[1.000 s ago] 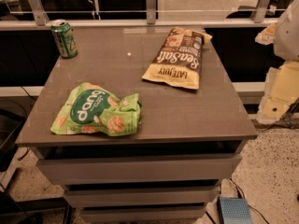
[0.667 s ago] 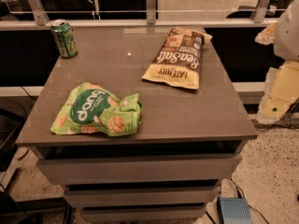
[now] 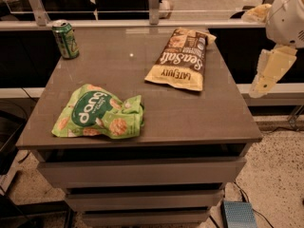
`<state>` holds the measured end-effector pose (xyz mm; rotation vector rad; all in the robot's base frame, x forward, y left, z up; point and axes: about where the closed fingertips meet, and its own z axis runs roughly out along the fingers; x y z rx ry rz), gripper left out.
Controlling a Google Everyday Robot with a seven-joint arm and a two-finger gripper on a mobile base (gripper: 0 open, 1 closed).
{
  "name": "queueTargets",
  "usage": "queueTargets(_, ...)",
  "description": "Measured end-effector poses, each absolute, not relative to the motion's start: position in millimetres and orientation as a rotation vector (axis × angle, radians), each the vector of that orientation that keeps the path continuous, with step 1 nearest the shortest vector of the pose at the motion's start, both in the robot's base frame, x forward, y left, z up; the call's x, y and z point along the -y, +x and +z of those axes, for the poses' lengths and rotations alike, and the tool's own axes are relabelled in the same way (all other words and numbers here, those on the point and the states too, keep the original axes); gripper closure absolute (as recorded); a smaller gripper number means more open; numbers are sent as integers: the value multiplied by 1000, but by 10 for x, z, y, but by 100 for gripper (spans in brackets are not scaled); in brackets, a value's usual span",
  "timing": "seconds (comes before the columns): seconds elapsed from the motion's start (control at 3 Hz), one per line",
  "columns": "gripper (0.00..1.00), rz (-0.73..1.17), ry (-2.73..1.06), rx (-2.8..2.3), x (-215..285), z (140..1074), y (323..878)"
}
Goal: Pick brown chip bag
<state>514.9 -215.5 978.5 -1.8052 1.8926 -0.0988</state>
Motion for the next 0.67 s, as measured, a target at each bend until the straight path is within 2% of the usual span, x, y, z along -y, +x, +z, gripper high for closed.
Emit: queueTargets(0.67, 0, -141, -2052, -1494, 1940, 9580, 6233)
